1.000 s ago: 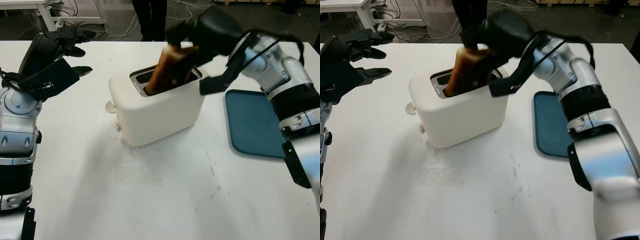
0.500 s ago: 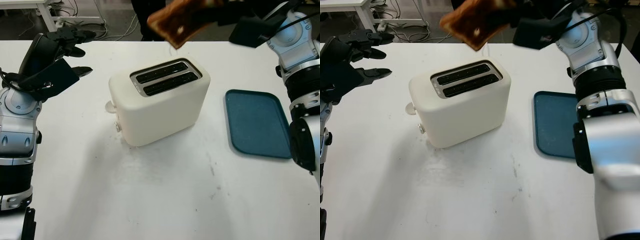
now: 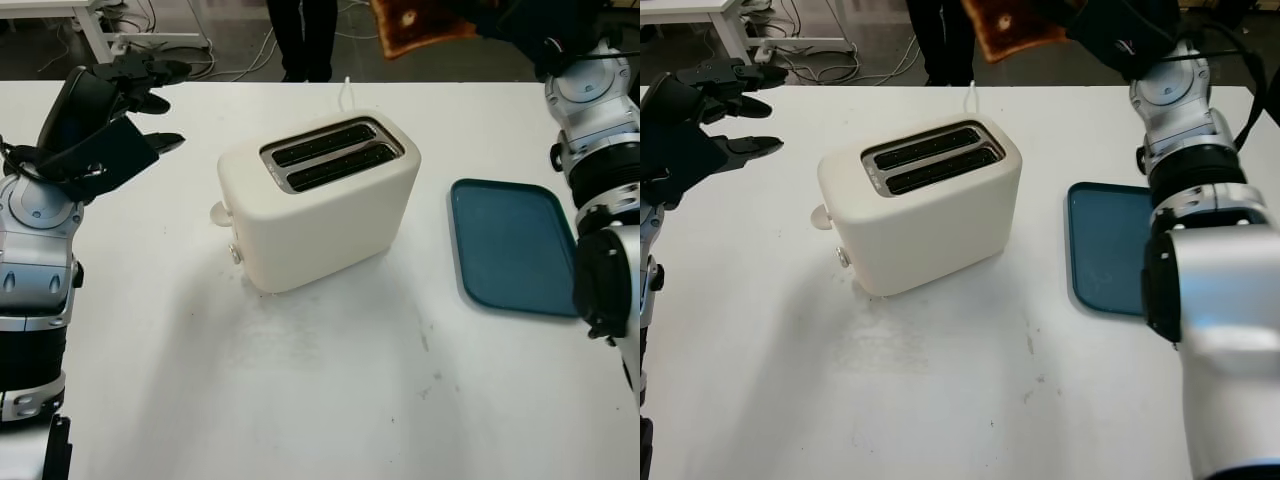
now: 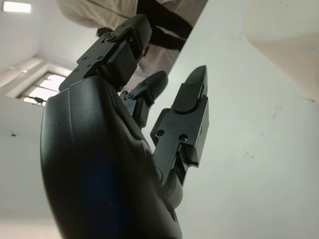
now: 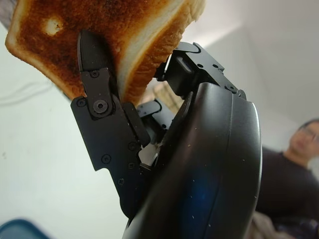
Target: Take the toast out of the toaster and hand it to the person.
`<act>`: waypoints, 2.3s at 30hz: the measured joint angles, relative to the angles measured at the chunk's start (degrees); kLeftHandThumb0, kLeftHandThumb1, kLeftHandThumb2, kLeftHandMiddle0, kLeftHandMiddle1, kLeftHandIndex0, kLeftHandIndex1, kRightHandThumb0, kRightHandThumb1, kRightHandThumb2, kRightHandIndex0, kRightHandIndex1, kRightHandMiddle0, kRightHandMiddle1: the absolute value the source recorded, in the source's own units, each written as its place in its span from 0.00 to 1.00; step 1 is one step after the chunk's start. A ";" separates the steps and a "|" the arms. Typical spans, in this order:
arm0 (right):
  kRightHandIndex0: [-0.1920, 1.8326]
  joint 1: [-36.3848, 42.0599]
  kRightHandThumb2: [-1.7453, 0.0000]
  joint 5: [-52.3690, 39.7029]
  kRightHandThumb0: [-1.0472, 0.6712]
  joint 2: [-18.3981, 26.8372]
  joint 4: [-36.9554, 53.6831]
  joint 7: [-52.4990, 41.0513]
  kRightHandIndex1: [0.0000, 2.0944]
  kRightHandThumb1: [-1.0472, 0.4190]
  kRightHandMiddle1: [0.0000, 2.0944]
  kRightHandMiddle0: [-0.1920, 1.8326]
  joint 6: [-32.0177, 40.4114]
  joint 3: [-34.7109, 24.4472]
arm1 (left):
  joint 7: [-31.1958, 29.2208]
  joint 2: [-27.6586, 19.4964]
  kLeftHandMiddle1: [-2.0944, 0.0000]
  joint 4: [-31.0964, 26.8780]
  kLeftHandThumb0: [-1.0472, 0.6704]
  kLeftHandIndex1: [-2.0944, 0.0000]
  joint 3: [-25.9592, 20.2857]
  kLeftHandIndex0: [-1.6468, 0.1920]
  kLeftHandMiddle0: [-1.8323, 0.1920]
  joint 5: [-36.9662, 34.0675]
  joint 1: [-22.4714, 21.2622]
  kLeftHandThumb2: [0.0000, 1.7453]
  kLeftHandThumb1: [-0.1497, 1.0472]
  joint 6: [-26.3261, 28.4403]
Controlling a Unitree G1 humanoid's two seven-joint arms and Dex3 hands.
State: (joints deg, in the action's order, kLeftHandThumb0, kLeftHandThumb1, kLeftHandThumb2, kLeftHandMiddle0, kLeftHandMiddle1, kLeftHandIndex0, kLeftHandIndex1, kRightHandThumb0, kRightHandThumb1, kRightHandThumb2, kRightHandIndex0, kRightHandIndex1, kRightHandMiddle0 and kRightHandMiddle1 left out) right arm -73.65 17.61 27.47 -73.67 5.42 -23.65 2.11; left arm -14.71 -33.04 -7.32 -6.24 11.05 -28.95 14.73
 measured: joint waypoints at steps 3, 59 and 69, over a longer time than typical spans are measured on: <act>0.48 1.42 0.78 0.05 0.50 -0.34 -0.48 0.67 0.83 0.09 0.83 0.35 2.07 0.28 | 0.00 0.16 0.64 0.00 0.69 0.94 -0.01 0.57 0.72 -0.02 0.00 0.00 0.88 0.01; 0.41 5.11 0.81 -1.19 0.47 -7.46 -3.02 4.48 0.83 0.09 0.83 0.29 18.20 -3.08 | 0.07 0.75 0.65 -0.07 0.70 0.95 -0.25 0.55 0.70 0.03 0.44 0.00 0.86 -0.33; 0.42 5.11 0.81 -1.19 0.47 -7.46 -3.02 4.31 0.83 0.09 0.79 0.31 18.20 -2.81 | 0.08 0.74 0.65 0.52 0.69 0.95 -0.26 0.55 0.69 0.06 0.45 0.00 0.85 -1.17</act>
State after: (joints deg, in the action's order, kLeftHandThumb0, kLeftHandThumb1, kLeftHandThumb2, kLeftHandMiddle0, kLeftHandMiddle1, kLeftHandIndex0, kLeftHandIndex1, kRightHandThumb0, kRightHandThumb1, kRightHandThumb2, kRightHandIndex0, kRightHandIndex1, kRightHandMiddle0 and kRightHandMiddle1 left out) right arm -68.54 16.42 20.02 -76.69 9.73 -5.45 -0.70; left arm -14.63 -32.30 -6.80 -6.51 11.11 -28.49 13.56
